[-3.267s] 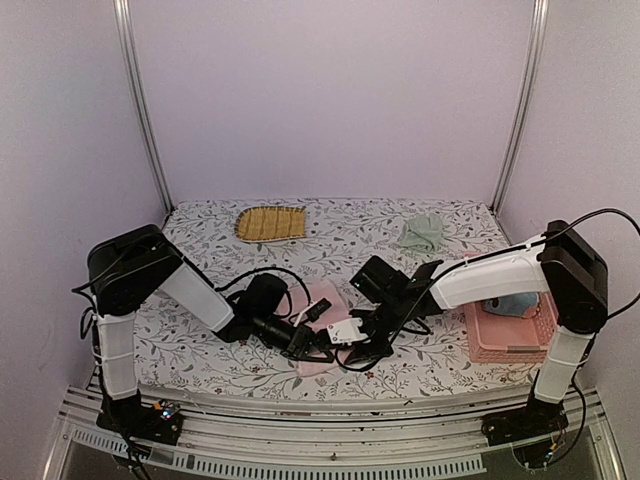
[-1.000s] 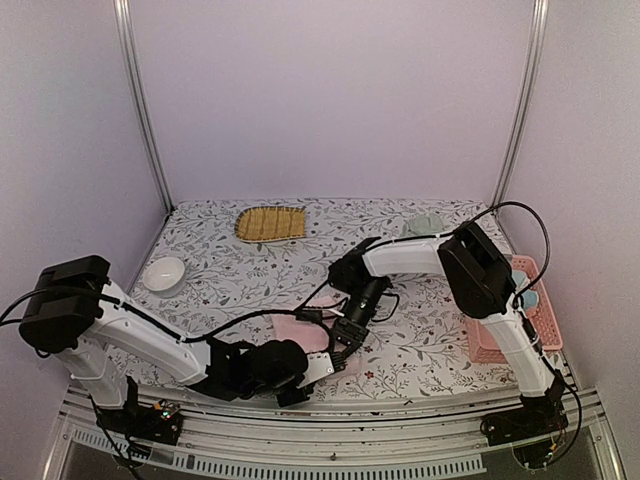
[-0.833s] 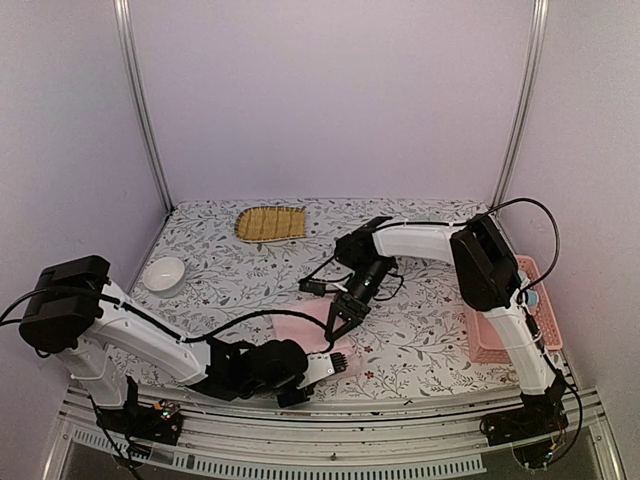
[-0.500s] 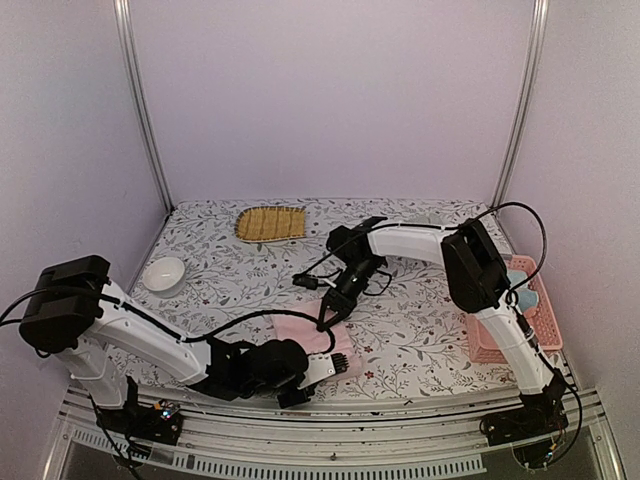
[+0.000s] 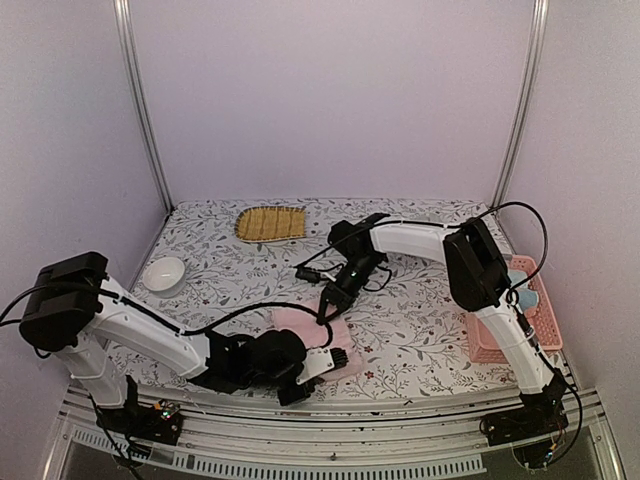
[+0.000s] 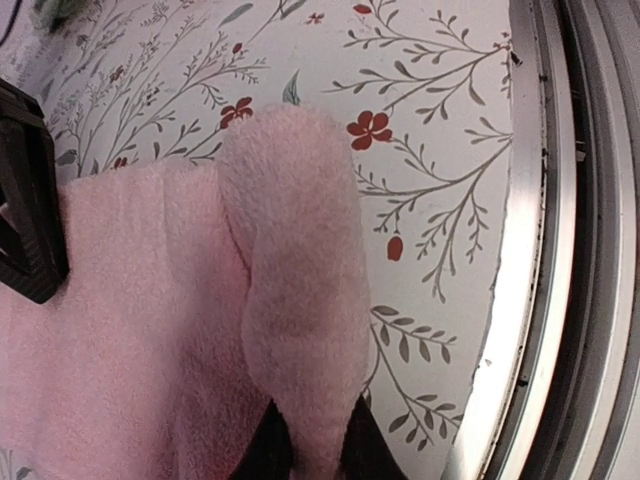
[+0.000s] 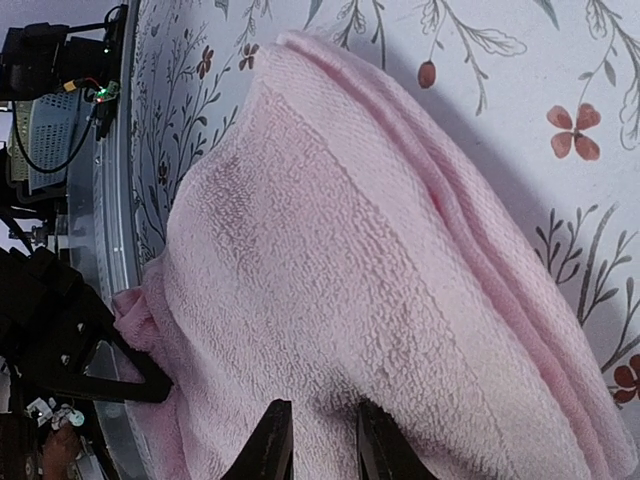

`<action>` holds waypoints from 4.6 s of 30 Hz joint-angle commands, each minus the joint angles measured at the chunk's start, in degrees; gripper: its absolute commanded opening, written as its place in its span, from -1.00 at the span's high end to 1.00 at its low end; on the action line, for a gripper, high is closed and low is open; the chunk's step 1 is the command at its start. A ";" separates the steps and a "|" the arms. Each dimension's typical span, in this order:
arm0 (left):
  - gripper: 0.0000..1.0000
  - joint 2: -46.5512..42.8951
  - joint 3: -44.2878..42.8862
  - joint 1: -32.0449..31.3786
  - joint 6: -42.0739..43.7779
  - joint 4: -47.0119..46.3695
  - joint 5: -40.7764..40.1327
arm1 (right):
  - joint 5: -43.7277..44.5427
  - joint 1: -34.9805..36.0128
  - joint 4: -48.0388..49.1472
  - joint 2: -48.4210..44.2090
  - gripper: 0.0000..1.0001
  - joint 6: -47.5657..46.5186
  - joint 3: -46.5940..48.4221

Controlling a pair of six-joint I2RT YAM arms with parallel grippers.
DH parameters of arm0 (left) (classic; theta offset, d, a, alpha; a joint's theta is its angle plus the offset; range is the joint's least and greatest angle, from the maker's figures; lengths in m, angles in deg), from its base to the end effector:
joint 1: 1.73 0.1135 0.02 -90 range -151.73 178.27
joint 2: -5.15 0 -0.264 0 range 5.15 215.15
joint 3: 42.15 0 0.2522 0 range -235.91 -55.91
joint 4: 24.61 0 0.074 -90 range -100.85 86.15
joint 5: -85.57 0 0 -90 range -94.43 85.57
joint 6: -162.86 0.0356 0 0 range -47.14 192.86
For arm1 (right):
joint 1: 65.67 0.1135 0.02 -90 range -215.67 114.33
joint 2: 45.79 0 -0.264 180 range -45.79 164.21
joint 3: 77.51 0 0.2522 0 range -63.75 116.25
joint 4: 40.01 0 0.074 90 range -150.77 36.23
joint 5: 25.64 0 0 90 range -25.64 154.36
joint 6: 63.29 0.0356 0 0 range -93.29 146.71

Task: Roll the towels
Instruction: Roll the towel at the center of the board.

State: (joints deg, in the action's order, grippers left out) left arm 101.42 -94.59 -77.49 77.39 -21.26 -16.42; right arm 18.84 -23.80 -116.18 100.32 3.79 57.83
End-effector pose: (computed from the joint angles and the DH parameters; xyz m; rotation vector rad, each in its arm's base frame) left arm 0.0821 -0.2936 0.1214 1.4695 1.8954 -0.3426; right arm 0.3496 0.3474 0.1148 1.5405 -2.3688 -1.1817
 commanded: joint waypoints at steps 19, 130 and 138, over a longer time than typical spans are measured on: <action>0.94 10.23 0.63 22.47 -25.16 -5.43 47.21 | -2.01 -10.85 15.59 -47.99 0.26 -14.06 -34.07; 0.76 3.47 -7.42 5.70 -0.71 11.31 9.23 | -12.37 -4.70 -14.53 -19.22 0.07 -24.46 -10.14; 0.76 9.46 -10.25 16.26 -8.83 14.34 32.79 | -9.40 -8.86 -1.14 -40.35 0.07 -19.16 -23.70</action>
State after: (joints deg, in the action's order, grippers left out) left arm 105.73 -103.88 -65.71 74.31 -12.87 -0.48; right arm 8.37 -33.42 -124.88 68.14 -18.13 41.24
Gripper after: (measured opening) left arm 0.216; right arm 0.463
